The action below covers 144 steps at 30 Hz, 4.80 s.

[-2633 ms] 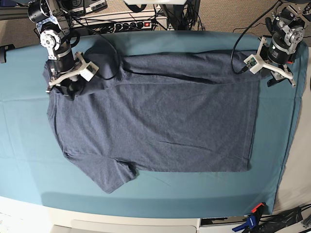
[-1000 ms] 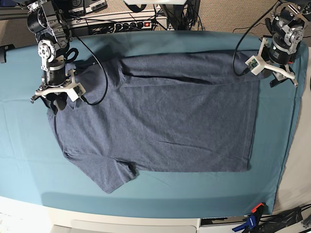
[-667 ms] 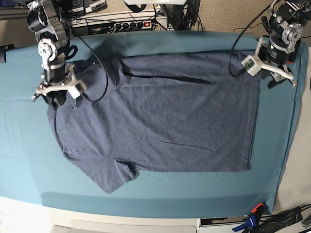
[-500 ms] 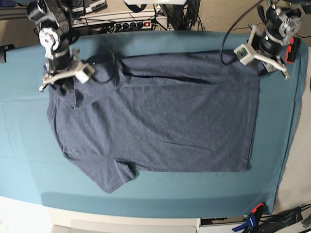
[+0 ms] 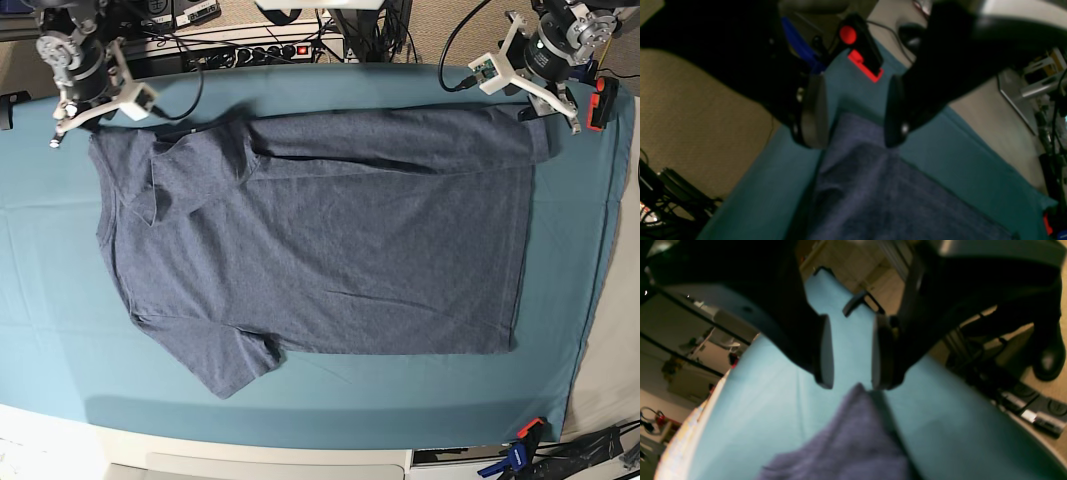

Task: Fold the T-shirt properly
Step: 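Open both grippers and raise them off the folded edge, then move both grippers back to the shirt's folded shoulder corners, then grasp the folded shoulder corners with both grippers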

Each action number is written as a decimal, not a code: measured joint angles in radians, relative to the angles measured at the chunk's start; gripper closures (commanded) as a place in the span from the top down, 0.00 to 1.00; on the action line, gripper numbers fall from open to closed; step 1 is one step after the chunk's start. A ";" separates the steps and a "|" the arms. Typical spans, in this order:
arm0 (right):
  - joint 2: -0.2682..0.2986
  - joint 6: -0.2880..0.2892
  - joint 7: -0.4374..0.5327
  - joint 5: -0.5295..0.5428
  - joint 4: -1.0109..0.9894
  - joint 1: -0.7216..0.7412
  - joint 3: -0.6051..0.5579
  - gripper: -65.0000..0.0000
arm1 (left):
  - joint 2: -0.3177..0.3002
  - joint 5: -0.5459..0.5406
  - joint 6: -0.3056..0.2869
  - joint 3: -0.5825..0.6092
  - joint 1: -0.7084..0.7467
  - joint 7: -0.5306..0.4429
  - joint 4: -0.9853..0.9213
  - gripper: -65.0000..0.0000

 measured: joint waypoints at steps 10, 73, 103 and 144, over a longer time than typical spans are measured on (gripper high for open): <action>0.000 -0.050 0.084 0.015 -0.033 0.001 0.028 0.49 | 0.000 0.002 0.000 0.000 -0.002 -0.023 0.000 0.46; 0.097 -0.107 0.197 -0.278 -0.361 0.246 -0.286 0.00 | 0.000 0.199 0.013 0.007 -0.008 -0.177 -0.254 0.55; 0.095 -0.108 0.197 -0.279 -0.362 0.247 -0.286 0.00 | 0.051 0.408 0.224 0.257 -0.135 -0.106 -0.362 0.53; 0.095 -0.108 0.144 -0.278 -0.362 0.247 -0.286 0.00 | -0.022 0.370 0.211 0.344 -0.227 0.045 -0.230 0.00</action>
